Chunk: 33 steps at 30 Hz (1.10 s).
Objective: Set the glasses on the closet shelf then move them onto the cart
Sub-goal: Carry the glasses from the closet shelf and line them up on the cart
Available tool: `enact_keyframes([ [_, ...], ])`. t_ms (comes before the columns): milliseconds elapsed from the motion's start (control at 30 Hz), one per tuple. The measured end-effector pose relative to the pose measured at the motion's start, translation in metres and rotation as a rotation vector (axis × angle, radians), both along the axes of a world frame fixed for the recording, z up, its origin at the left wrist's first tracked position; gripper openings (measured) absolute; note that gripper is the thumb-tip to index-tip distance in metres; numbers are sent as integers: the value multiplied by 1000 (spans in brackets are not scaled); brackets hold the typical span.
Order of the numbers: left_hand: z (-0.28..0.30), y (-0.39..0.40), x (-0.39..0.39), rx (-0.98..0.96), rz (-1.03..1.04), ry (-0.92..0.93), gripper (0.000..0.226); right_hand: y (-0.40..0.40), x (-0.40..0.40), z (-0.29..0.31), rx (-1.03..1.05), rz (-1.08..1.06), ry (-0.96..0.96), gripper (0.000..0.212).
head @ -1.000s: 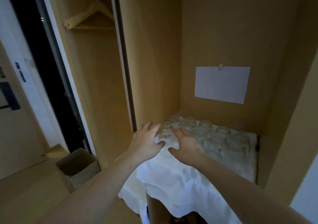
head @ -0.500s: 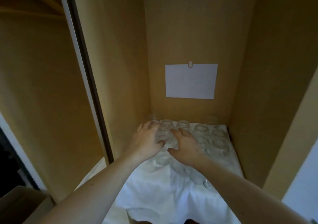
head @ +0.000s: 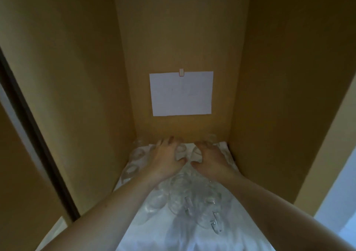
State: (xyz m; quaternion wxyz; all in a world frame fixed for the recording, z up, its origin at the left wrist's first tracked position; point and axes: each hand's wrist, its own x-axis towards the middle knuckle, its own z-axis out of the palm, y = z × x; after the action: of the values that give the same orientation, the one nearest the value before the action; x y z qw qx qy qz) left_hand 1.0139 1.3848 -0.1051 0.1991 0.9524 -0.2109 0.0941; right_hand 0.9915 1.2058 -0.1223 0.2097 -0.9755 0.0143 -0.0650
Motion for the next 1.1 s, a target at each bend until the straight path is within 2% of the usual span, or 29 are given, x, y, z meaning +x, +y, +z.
enact_keyframes([
  [333,-14,-45,106,-63,-85,97,73,-50,103,-12,15,-104,100,77],
  [433,-22,-54,132,-27,-95,104,74,-61,126,-19,14,-140,139,78],
  [633,-36,-63,174,23,-98,125,73,-79,172,-33,-46,-171,207,67],
  [933,-48,-71,212,89,-107,159,72,-95,214,-57,-71,-167,318,74],
  [1100,-54,-67,221,90,-95,187,71,-95,223,-67,-109,-170,356,89],
])
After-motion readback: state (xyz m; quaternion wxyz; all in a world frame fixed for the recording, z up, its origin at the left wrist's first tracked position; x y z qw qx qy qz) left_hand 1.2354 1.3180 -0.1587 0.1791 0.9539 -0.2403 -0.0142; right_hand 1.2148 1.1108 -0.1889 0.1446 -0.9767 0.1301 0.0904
